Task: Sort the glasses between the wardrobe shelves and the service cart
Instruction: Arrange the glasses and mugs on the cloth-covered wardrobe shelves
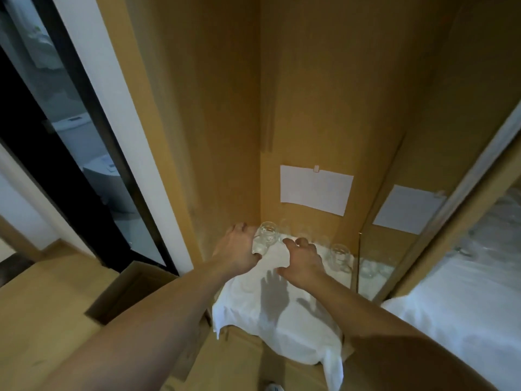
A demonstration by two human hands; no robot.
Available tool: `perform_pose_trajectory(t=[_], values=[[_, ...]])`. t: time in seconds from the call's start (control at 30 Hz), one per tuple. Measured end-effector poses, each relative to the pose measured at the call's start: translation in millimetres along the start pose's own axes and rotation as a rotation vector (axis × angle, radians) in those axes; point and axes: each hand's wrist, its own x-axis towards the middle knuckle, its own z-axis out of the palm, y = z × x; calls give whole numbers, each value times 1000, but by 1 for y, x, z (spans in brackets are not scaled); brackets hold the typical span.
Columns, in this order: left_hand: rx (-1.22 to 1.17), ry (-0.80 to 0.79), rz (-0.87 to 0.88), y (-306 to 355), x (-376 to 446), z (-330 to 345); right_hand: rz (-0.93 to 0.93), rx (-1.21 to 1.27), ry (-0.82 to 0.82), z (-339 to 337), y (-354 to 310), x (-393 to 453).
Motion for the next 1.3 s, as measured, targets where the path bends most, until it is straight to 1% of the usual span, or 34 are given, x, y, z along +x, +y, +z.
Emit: perform_pose_trajectory(t=[0.13, 0.3, 0.4, 0.47, 0.53, 0.73, 0.9, 1.07, 1.17, 1.3], values=[[-8, -35, -2, -14, 56, -2, 28, 30, -24, 4, -3, 49], [-35, -119, -5, -23, 111, 9, 60, 69, -44, 10, 5, 103], [-56, -119, 5, -30, 141, 18, 90, 64, -76, 14, 11, 132], [-96, -119, -12, -34, 156, 28, 113, 58, -66, 19, 15, 147], [-120, -154, -46, -39, 165, 40, 141, 62, -58, 28, 16, 157], [-140, -226, -54, -62, 193, 75, 261, 117, -97, 55, 13, 175], [-176, -216, -29, -80, 212, 90, 362, 140, -96, 67, 15, 188], [-244, -238, -131, -84, 229, 109, 386, 186, -112, 84, 25, 212], [-293, -206, -208, -85, 239, 128, 396, 223, -118, 97, 37, 238], [-333, -131, -254, -90, 258, 162, 348, 254, -145, 126, 53, 282]])
